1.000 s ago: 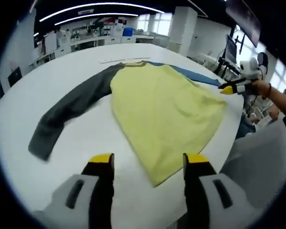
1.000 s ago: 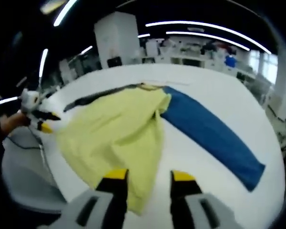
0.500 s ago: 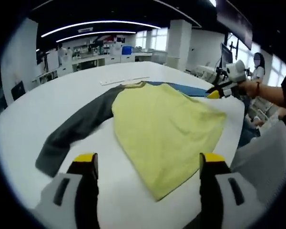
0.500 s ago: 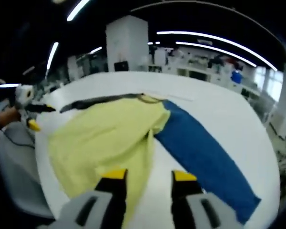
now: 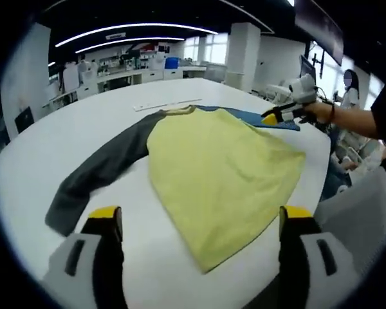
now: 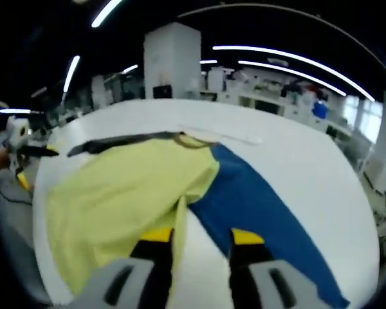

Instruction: Fold the garment on the visible template until the final outline fits inside the template.

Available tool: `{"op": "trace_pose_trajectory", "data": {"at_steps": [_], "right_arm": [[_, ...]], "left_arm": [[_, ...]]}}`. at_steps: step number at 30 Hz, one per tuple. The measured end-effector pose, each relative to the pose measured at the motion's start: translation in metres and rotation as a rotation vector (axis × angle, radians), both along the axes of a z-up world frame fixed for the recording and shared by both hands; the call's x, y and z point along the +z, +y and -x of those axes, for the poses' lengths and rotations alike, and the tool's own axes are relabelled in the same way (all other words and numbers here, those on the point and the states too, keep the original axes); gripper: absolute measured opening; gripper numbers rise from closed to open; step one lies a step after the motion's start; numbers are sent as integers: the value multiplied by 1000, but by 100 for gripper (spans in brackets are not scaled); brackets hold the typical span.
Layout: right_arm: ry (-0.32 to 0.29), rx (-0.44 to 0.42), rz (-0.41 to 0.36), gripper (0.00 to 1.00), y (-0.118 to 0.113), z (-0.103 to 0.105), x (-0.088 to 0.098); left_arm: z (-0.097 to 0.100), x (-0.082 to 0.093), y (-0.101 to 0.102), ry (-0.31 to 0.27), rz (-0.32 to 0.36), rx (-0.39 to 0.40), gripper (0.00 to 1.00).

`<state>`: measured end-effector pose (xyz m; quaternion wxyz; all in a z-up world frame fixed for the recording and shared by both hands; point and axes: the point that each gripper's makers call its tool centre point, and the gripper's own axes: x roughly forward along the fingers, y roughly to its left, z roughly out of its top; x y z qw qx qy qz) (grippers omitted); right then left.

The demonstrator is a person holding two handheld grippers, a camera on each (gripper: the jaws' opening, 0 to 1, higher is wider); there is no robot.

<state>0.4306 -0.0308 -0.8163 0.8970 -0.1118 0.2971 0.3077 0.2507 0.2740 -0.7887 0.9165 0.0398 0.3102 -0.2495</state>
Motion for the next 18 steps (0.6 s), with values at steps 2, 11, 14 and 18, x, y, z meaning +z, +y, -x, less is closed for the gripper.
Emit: {"op": "trace_pose_trajectory", "data": {"at_steps": [2, 11, 14, 18], "right_arm": [[-7, 14, 15, 27, 3, -6, -3], [3, 82, 39, 24, 24, -19, -17], [6, 108, 61, 21, 26, -22, -21], [-9, 128, 87, 18, 29, -26, -22]], "left_arm": [[1, 0, 2, 3, -5, 10, 99], [3, 3, 5, 10, -30, 50, 96], [6, 1, 8, 24, -47, 65, 95], [8, -3, 17, 36, -64, 84, 92]]}}
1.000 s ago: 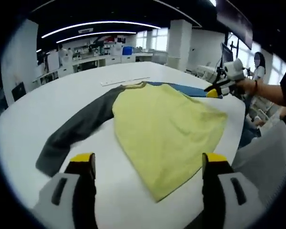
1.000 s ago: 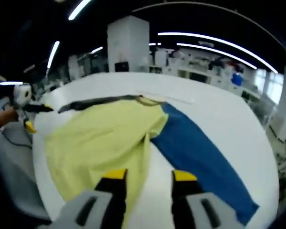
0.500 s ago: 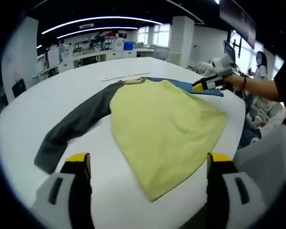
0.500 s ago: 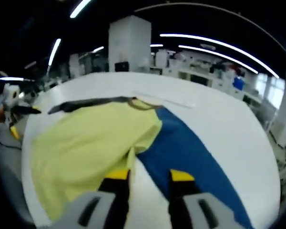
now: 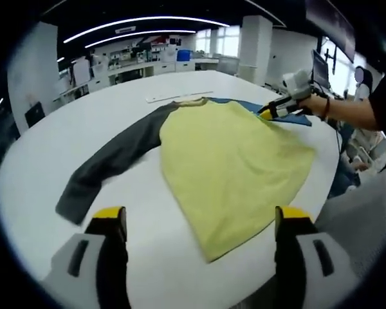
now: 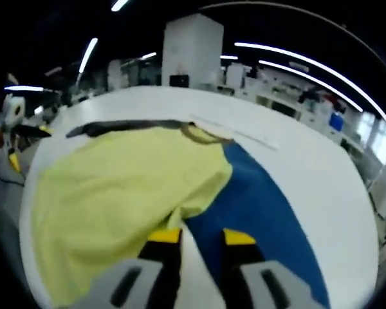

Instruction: Fold the garment on the visible template until the final outline fits inside the template.

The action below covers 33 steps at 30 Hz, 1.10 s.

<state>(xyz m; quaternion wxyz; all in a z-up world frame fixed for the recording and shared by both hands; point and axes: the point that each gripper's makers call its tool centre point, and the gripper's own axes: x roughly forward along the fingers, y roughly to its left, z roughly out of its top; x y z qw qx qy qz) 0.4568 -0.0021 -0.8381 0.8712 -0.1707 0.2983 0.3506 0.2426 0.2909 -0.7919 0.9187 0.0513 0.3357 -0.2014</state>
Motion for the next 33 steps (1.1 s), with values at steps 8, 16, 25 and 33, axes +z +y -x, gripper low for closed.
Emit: {"op": "trace_pose_trajectory", "data": {"at_steps": [8, 16, 25, 33], "right_arm": [[-17, 60, 44, 13, 11, -5, -6], [-16, 82, 59, 1, 19, -2, -10], [-7, 19, 78, 0, 4, -7, -8], [-40, -33, 88, 0, -14, -17, 5]], "left_arm": [[3, -5, 12, 20, -20, 23, 86], [4, -5, 17, 20, -33, 38, 82], [6, -4, 18, 15, -39, 39, 80], [4, 0, 16, 4, -37, 35, 81]]}}
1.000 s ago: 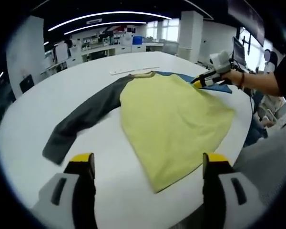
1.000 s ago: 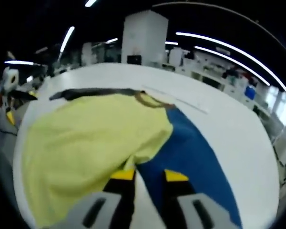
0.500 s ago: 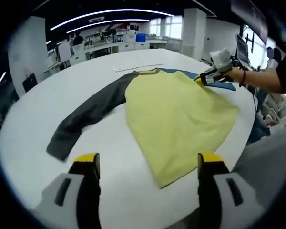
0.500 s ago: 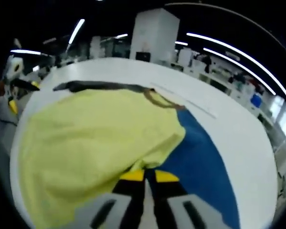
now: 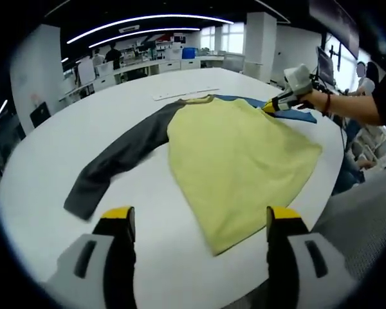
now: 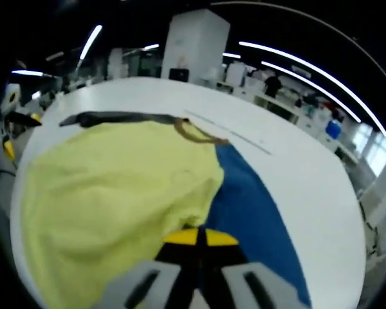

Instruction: Fold the garment on the visible template until the final outline fits inside the template.

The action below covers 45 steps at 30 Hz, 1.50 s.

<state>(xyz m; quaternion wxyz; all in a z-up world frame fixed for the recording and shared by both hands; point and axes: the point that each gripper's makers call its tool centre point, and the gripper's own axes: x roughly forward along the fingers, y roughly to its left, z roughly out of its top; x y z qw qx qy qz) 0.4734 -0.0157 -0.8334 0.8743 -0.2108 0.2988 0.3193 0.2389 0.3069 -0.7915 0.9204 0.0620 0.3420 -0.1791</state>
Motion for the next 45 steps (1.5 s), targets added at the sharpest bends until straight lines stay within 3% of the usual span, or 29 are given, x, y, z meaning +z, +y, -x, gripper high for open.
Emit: {"op": "trace_pose_trajectory", "data": {"at_steps": [2, 5, 11, 20, 28, 40, 45], "right_arm": [[-8, -19, 0, 0, -5, -4, 3], [11, -75, -66, 0, -8, -8, 6], [10, -117, -35, 0, -22, -9, 10], [33, -147, 4, 0, -32, -14, -1], [94, -213, -37, 0, -36, -9, -3], [116, -379, -172, 37, -60, 2, 18], [119, -418, -200, 45, -77, 4, 22]], "left_arm": [[0, 0, 0, 2, -1, -2, 81], [1, 2, -4, 2, 2, -9, 81], [0, 3, -4, -7, 4, -13, 83], [4, 0, -1, 6, 3, -9, 87], [4, -1, 2, 7, 4, 1, 94], [5, -1, -1, 6, 16, -10, 99], [4, -1, -4, 3, 23, -20, 99]]}}
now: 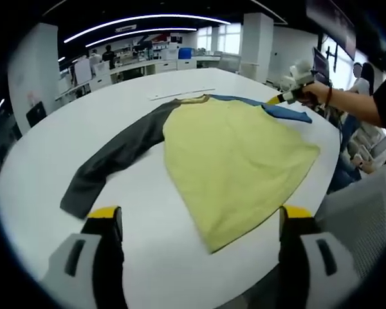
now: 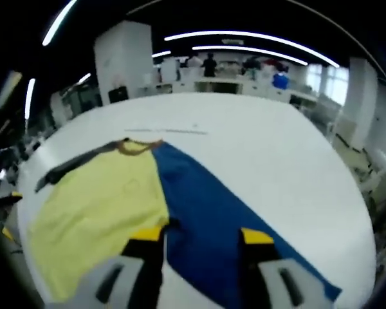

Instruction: Fold the garment on the visible template until the final outline fits inside the template.

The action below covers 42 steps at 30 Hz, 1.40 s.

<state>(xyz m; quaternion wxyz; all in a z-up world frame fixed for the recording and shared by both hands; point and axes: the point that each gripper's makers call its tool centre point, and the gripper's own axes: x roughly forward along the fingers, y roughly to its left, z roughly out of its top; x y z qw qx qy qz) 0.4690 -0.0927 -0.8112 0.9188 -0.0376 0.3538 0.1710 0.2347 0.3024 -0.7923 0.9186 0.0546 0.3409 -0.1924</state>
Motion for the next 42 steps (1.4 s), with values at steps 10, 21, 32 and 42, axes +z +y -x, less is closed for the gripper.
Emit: {"op": "trace_pose_trajectory", "data": {"at_steps": [10, 21, 32, 42], "right_arm": [[13, -135, 16, 57, -51, 16, 3], [45, -249, 30, 58, -103, 40, 0], [89, -356, 77, 59, -147, 71, -10], [122, -422, 81, 49, -162, 90, -21]], "left_arm": [[-1, 1, -8, 1, -2, -17, 99], [0, 2, -14, 6, 5, -24, 99], [-2, 2, -15, 5, -2, -26, 99], [0, 2, -14, 5, -13, -23, 99]]}}
